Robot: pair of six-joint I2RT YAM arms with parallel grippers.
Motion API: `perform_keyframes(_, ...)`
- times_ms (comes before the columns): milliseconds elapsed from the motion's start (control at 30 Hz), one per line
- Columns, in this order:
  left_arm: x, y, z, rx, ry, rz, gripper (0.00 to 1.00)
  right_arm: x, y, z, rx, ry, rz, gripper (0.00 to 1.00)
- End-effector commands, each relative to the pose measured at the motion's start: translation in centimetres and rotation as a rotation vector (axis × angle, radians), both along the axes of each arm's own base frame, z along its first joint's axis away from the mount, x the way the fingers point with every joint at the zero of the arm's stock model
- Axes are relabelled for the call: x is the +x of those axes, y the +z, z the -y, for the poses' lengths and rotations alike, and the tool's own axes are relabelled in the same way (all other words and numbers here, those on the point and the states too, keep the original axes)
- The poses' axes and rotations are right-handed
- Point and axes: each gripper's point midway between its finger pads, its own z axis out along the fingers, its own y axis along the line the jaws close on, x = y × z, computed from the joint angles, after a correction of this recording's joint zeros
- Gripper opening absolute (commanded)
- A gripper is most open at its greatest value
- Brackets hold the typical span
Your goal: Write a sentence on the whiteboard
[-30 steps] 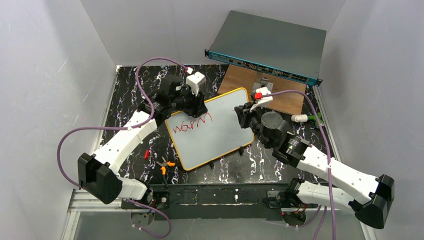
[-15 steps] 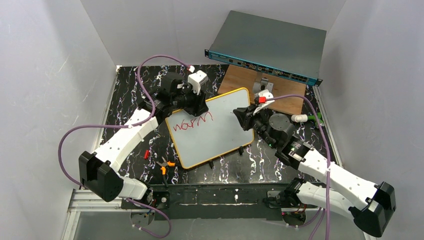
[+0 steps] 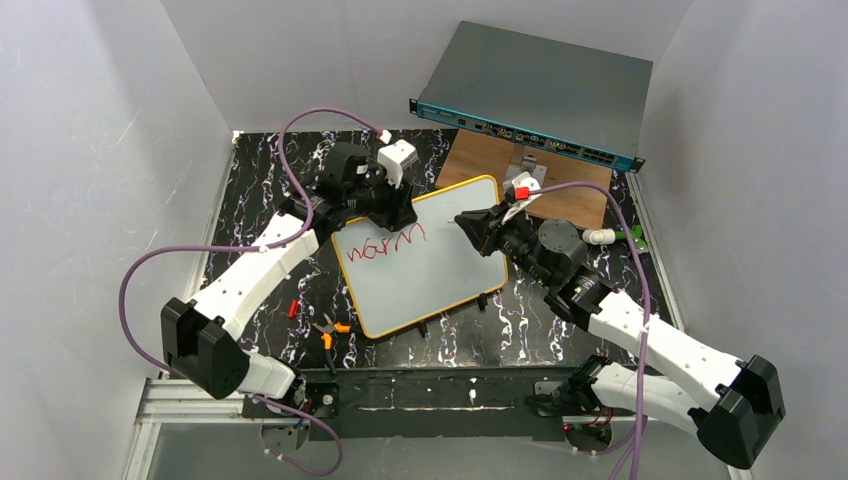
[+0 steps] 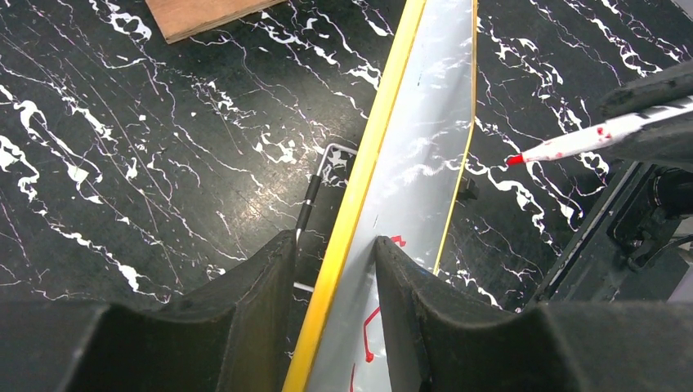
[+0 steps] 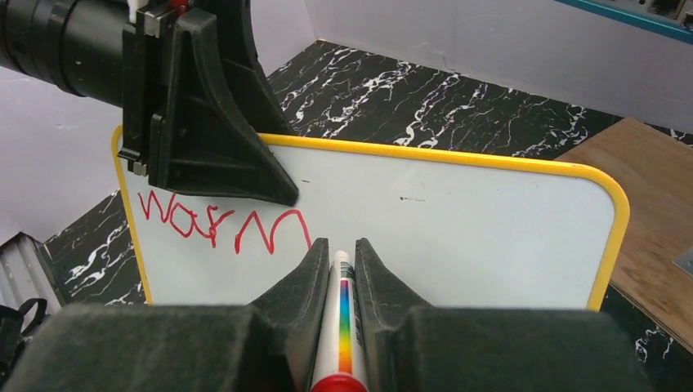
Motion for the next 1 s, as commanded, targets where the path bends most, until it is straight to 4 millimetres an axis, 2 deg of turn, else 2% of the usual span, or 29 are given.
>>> perform_keyframes(0, 1.0, 3.1, 0.2, -0.030, 0.009, 0.084, 0.00, 0.4, 2.6, -0.5, 0.077, 0.029, 0.057, 0.01)
perform_keyframes(367, 1.1, 3.1, 0.6, -0.044, 0.005, 0.074, 0.00, 3.1, 3.6, -1.2, 0.090, 0.007, 0.055, 0.01)
perform_keyframes(600, 1.1, 3.0, 0.5, -0.039, 0.010, 0.078, 0.00, 2.9, 4.1, -2.0, 0.091, 0.047, 0.061, 0.01)
perform_keyframes(700, 1.2, 3.0, 0.4, -0.040, 0.017, 0.081, 0.00, 2.3, 3.9, -1.8, 0.087, 0.063, 0.057, 0.01)
perform_keyframes(800, 1.3, 3.0, 0.4, -0.040, 0.024, 0.078, 0.00, 0.6, 3.3, -2.2, 0.077, 0.120, 0.046, 0.01)
perform_keyframes(900, 1.4, 2.9, 0.4, -0.045, 0.027, 0.076, 0.00, -1.7, 1.9, -3.1, 0.057, 0.188, 0.028, 0.01)
perform_keyframes(967, 1.4, 2.9, 0.5, -0.048, 0.029, 0.073, 0.00, -2.3, 0.7, -3.3, 0.052, 0.189, 0.011, 0.01)
